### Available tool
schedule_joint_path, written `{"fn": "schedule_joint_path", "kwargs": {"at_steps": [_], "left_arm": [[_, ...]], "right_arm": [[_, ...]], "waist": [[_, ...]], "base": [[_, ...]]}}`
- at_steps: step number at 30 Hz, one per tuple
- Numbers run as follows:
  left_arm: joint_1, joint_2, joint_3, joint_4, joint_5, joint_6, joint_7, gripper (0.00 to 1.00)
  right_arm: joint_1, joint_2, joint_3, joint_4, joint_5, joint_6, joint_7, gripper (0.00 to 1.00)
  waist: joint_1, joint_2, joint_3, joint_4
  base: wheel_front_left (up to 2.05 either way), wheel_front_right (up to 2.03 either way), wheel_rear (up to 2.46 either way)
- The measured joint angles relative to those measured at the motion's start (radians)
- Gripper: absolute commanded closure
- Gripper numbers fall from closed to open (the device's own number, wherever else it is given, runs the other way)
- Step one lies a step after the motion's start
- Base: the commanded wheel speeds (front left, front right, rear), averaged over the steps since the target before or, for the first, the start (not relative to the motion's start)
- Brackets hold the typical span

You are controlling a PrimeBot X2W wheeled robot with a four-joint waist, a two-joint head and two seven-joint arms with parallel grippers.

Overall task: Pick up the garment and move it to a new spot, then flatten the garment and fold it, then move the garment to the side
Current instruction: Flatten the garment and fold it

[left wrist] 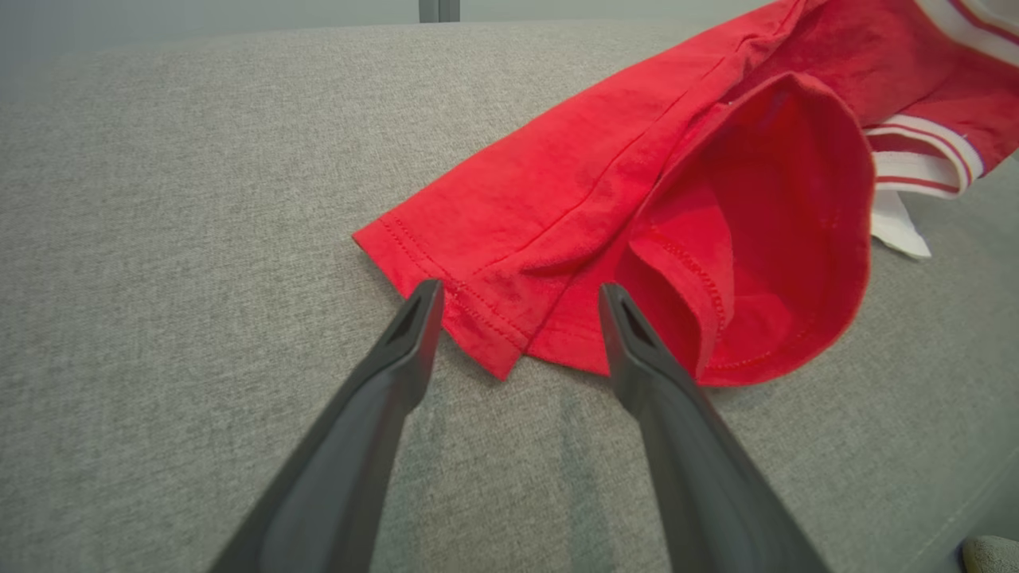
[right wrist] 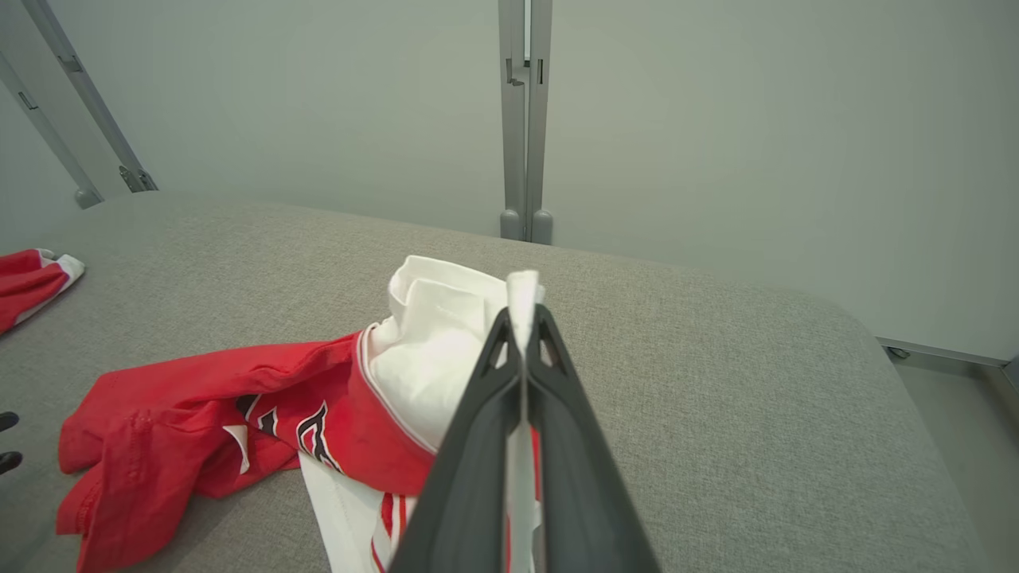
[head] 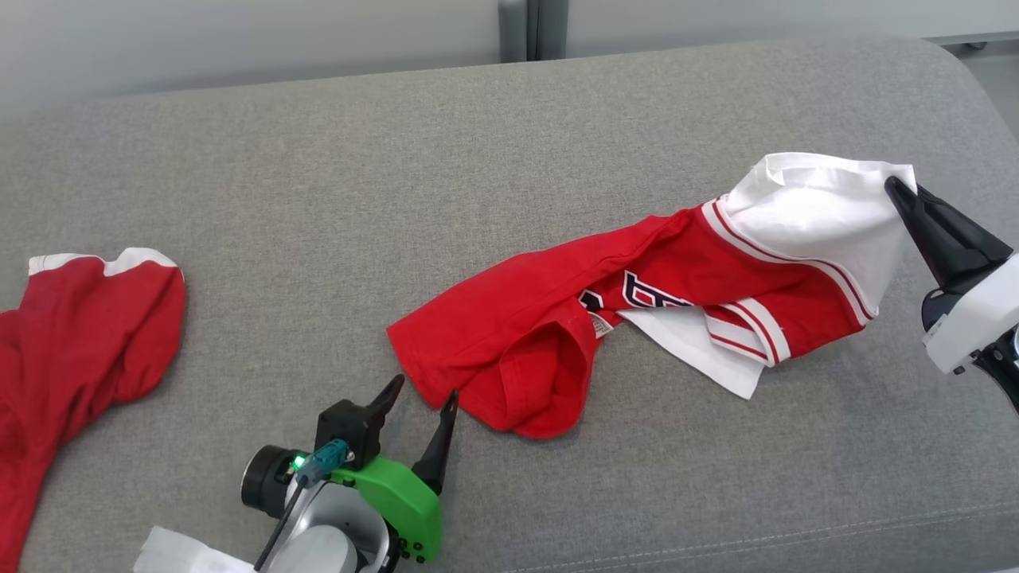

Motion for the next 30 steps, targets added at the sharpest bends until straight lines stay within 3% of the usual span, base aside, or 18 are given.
{"fn": "schedule_joint_path", "kwargs": {"at_steps": [10, 11, 18, 21, 25, 30], "left_arm": [[-0.068, 0.008, 0.007, 0.100, 0.005, -0.018, 0.041, 0.00], [-0.068, 0.006, 0.007, 0.107, 0.005, -0.018, 0.041, 0.06], [-0.082, 0.003, 0.009, 0.137, -0.005, -0.026, 0.040, 0.17], [-0.093, 0.002, 0.010, 0.152, -0.011, -0.027, 0.039, 0.35], [-0.095, -0.002, 0.010, 0.177, -0.019, -0.035, 0.040, 0.50], [-0.098, -0.004, 0.010, 0.194, -0.021, -0.044, 0.038, 0.49]], "right_arm": [[0.041, 0.014, -0.004, -0.037, 0.002, -0.007, -0.050, 1.00], [0.042, 0.014, -0.004, -0.039, 0.002, -0.007, -0.055, 1.00], [0.060, 0.013, -0.004, -0.051, 0.002, -0.007, -0.067, 1.00], [0.063, 0.013, -0.004, -0.056, 0.002, -0.007, -0.070, 1.00], [0.076, 0.013, -0.003, -0.060, 0.002, -0.007, -0.070, 1.00], [0.077, 0.013, -0.001, -0.062, 0.000, -0.008, -0.078, 1.00]], "waist": [[0.0000, 0.0000, 0.034, -0.018], [0.0000, 0.0000, 0.035, -0.018], [0.0001, 0.0000, 0.039, -0.011], [0.0001, 0.0000, 0.039, -0.007], [0.0001, 0.0000, 0.037, -0.005], [0.0000, 0.0000, 0.033, -0.006]], "base": [[0.00, 0.00, 0.00], [0.00, 0.00, 0.00], [0.00, 0.00, 0.00], [0.00, 0.00, 0.00], [0.00, 0.00, 0.00], [0.00, 0.00, 0.00]]}}
